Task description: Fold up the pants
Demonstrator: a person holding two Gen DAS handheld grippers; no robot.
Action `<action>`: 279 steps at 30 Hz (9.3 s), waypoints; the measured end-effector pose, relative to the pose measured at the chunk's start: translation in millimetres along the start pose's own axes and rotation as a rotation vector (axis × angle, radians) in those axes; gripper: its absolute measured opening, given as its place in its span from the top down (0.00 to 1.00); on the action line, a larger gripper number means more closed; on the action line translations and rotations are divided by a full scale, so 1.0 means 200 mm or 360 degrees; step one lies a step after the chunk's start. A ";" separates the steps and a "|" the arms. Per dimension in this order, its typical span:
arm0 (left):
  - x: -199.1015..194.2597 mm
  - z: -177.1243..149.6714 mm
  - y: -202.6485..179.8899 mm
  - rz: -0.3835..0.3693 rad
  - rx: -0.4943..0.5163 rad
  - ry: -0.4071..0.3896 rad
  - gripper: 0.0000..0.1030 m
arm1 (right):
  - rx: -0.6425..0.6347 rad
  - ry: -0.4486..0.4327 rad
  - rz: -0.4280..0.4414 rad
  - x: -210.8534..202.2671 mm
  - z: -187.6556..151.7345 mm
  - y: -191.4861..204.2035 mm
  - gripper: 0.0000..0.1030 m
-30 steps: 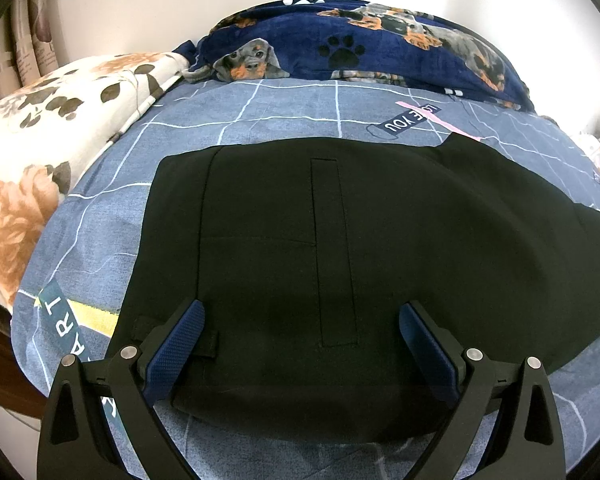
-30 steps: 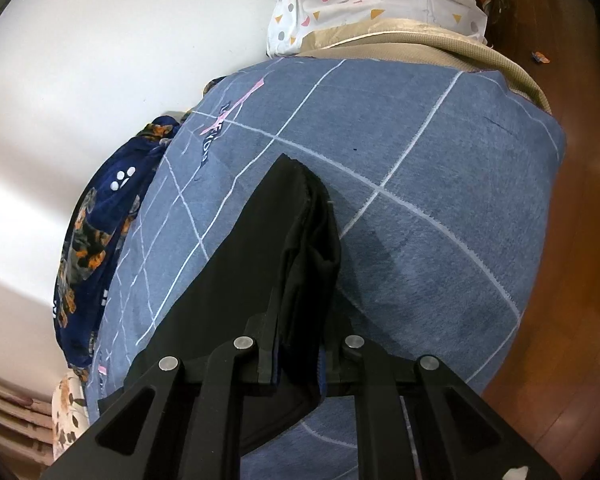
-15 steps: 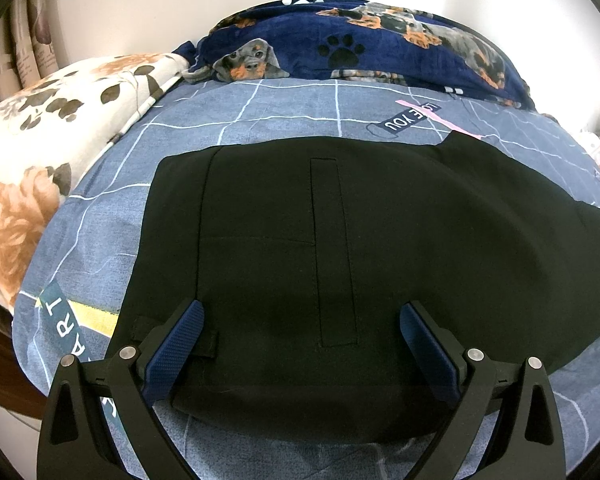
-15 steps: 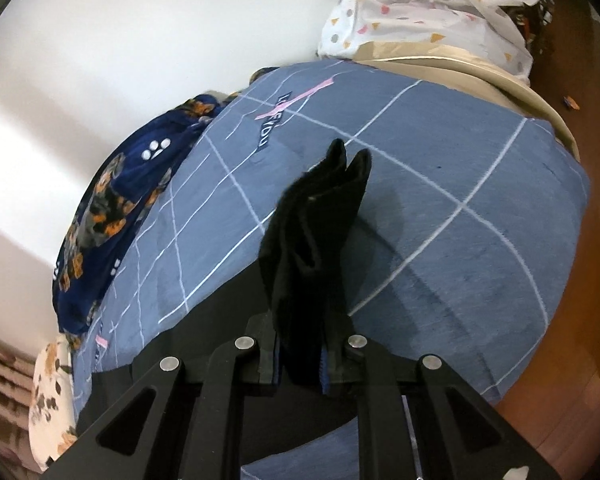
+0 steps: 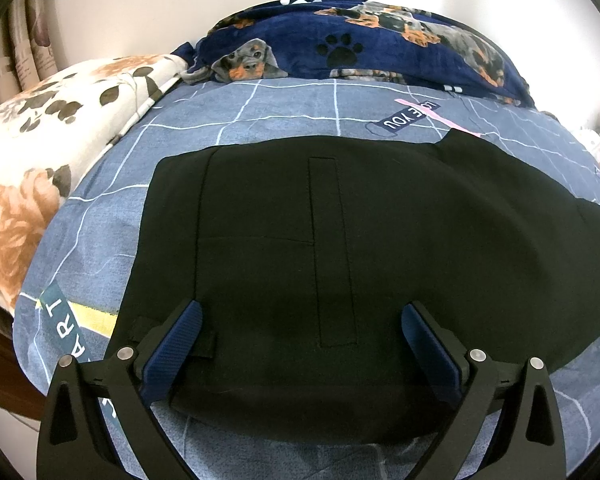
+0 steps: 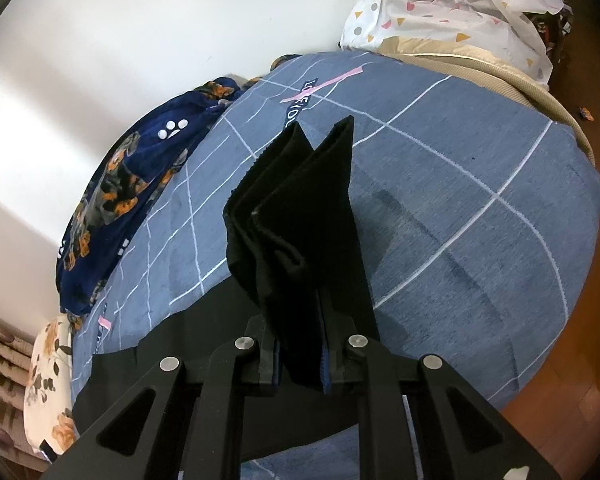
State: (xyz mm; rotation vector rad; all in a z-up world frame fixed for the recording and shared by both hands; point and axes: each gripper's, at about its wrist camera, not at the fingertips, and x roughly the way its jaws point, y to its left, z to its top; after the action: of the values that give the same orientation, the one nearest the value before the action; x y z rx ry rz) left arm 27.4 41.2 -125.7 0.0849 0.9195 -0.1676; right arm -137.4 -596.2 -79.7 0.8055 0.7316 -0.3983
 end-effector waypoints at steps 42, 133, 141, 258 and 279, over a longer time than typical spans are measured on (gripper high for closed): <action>0.00 -0.01 -0.03 0.0011 0.0003 -0.0003 0.01 | -0.0379 0.0199 0.0174 0.07 -0.22 0.45 0.86; -0.02 -0.02 -0.09 0.0035 0.0013 -0.0011 0.00 | -0.0955 0.0567 0.0298 0.32 -0.81 1.07 0.85; -0.02 -0.02 -0.09 0.0036 0.0014 -0.0012 0.00 | -0.0965 0.0578 0.0307 0.33 -0.83 1.09 0.85; -0.03 -0.05 -0.16 0.0058 0.0028 -0.0031 0.00 | -0.0616 0.0373 0.0566 0.37 -0.24 0.54 0.91; -0.09 -0.01 -0.15 0.0048 0.0036 -0.0010 0.00 | -0.0820 0.0479 0.0597 0.21 -0.47 0.39 0.91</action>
State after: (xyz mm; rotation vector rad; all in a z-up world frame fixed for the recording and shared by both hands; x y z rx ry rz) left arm 10.1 13.6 -112.9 0.1194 0.9099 -0.1501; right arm -103.6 -475.6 -114.6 0.4972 0.8915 0.2521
